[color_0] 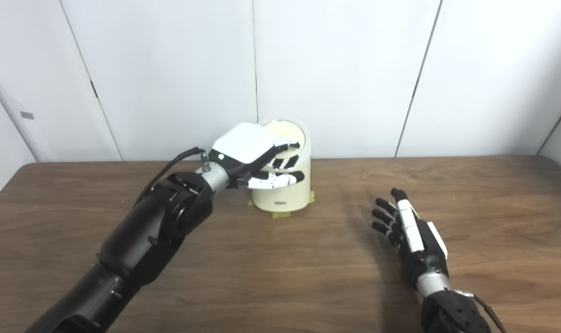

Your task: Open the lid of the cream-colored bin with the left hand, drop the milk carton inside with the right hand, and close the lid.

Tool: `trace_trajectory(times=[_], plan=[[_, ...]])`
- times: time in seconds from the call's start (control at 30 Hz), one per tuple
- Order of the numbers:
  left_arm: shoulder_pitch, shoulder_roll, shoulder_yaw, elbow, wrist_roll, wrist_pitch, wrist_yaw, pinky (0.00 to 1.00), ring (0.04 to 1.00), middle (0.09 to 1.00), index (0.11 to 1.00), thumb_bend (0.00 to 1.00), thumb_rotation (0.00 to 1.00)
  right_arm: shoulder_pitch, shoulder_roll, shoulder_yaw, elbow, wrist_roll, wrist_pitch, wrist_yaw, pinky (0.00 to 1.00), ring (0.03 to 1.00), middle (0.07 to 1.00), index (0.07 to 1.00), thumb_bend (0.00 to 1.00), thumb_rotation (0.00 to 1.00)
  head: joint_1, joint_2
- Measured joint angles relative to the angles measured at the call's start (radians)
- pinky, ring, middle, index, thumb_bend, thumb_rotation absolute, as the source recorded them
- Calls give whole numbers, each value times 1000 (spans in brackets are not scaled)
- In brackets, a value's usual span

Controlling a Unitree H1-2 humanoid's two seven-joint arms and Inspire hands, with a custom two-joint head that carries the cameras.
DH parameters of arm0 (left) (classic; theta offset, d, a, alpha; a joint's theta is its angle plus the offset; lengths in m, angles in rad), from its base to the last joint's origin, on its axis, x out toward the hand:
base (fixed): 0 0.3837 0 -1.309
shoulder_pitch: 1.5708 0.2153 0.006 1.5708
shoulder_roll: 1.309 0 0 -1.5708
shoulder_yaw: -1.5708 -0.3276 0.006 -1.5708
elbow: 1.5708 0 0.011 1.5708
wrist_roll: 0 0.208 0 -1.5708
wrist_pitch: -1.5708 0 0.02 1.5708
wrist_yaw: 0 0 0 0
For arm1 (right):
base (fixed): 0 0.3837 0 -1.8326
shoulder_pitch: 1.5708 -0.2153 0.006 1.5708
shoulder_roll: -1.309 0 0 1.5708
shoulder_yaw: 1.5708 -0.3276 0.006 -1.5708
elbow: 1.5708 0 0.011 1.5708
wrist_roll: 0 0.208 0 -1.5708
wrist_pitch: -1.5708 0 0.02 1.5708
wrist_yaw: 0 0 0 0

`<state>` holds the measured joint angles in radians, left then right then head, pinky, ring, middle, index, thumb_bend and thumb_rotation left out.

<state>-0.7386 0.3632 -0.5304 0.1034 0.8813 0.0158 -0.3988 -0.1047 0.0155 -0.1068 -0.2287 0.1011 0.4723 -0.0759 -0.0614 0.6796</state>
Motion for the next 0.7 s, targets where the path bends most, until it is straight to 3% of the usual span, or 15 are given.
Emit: trace_trajectory(times=[0.7], plan=[[0, 7, 20, -45, -10, 33, -87, 884, 833, 844, 912, 546, 1000, 0, 3, 2, -2, 8, 5, -8, 780, 818, 842, 954, 533, 844, -8, 12]])
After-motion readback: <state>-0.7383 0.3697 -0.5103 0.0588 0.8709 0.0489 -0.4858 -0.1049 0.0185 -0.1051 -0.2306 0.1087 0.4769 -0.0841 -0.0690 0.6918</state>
